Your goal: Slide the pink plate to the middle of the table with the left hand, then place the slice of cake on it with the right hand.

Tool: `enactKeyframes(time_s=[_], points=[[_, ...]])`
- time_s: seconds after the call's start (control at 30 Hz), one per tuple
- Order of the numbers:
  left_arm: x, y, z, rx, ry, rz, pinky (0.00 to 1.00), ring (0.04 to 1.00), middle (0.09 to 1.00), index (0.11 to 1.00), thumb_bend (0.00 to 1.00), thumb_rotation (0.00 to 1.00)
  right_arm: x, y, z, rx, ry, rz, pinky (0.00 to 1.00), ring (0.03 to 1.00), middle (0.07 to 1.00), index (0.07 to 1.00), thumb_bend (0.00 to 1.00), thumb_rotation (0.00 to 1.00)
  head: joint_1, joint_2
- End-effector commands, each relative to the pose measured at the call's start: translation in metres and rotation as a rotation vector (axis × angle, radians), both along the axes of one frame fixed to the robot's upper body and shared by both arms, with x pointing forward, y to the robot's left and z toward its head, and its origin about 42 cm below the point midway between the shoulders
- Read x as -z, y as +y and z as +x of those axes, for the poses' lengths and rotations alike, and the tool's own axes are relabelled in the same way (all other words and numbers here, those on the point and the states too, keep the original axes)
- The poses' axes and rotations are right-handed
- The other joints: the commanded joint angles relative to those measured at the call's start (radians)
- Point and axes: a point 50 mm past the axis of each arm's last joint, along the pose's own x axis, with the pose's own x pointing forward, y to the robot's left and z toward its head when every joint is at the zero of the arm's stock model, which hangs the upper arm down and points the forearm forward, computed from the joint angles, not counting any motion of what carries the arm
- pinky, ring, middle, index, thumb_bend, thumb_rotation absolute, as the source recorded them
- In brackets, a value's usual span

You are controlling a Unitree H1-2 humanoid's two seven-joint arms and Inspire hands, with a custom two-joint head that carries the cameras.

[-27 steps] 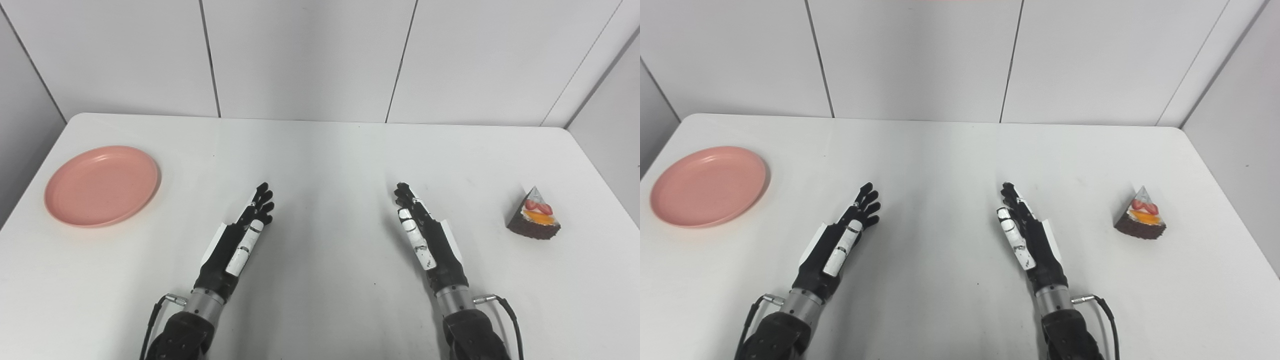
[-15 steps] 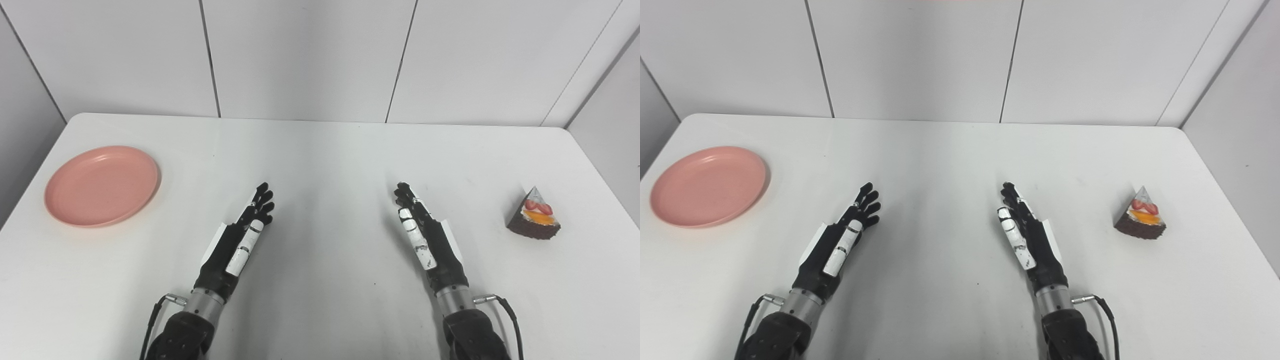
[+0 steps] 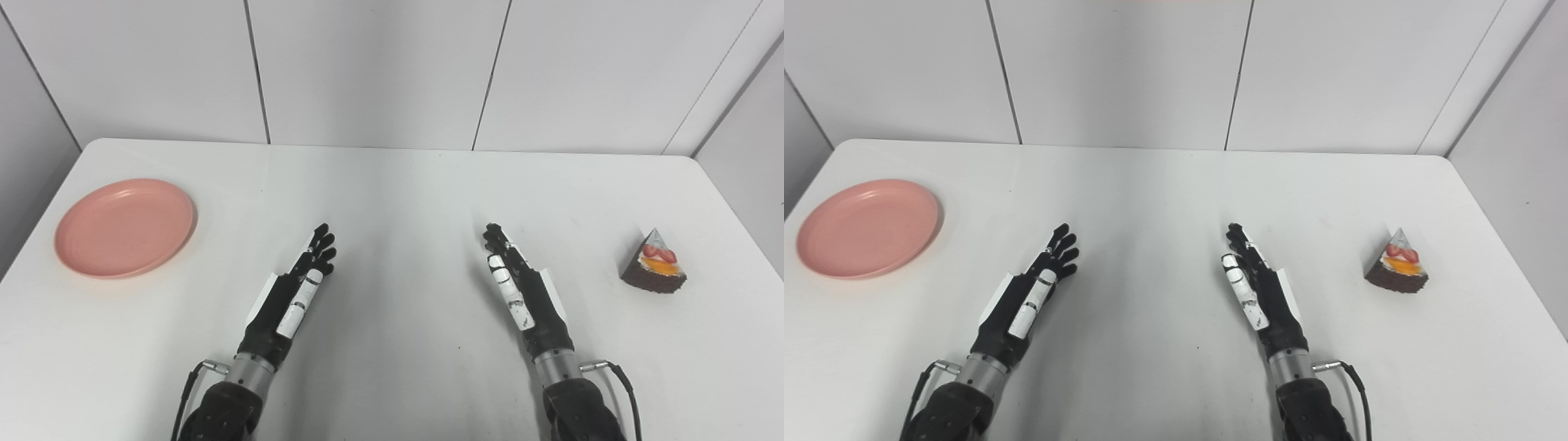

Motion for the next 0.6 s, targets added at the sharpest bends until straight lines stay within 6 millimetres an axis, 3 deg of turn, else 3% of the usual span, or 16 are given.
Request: enactKeyframes(time_s=[0.0, 0.33, 0.47, 0.5, 0.53, 0.57], points=[[0.023, 0.006, -0.008, -0.02, 0.111, 0.047, 0.92, 0.956, 0.981, 0.966, 0.38, 1.0, 0.004, 0.005, 0.0, -0.031, 0.037, -0.007, 0.89, 0.915, 0.914, 0.913, 0.24, 1.0, 0.001, 0.001], [0.024, 0.003, -0.008, -0.015, 0.117, 0.052, 0.91, 0.954, 0.979, 0.967, 0.37, 1.0, 0.005, 0.002, 0.0, -0.03, 0.048, -0.004, 0.89, 0.91, 0.914, 0.915, 0.24, 1.0, 0.034, -0.011], [0.026, -0.006, -0.007, -0.01, 0.123, 0.058, 0.92, 0.959, 0.978, 0.966, 0.38, 1.0, 0.007, -0.005, 0.001, -0.033, 0.037, -0.039, 0.88, 0.905, 0.912, 0.915, 0.22, 1.0, 0.117, -0.038], [0.027, -0.01, -0.007, -0.009, 0.124, 0.063, 0.92, 0.96, 0.978, 0.966, 0.39, 1.0, 0.009, -0.009, 0.001, -0.035, 0.037, -0.042, 0.88, 0.904, 0.912, 0.915, 0.21, 1.0, 0.173, -0.062], [0.028, -0.012, -0.006, -0.008, 0.125, 0.067, 0.92, 0.963, 0.98, 0.969, 0.4, 1.0, 0.011, -0.012, 0.002, -0.037, 0.036, -0.043, 0.89, 0.904, 0.913, 0.918, 0.22, 1.0, 0.173, -0.062], [0.029, -0.017, -0.005, -0.007, 0.126, 0.071, 0.92, 0.965, 0.981, 0.97, 0.4, 1.0, 0.013, -0.016, 0.002, -0.037, 0.042, -0.035, 0.9, 0.905, 0.914, 0.919, 0.22, 1.0, 0.219, -0.085]])
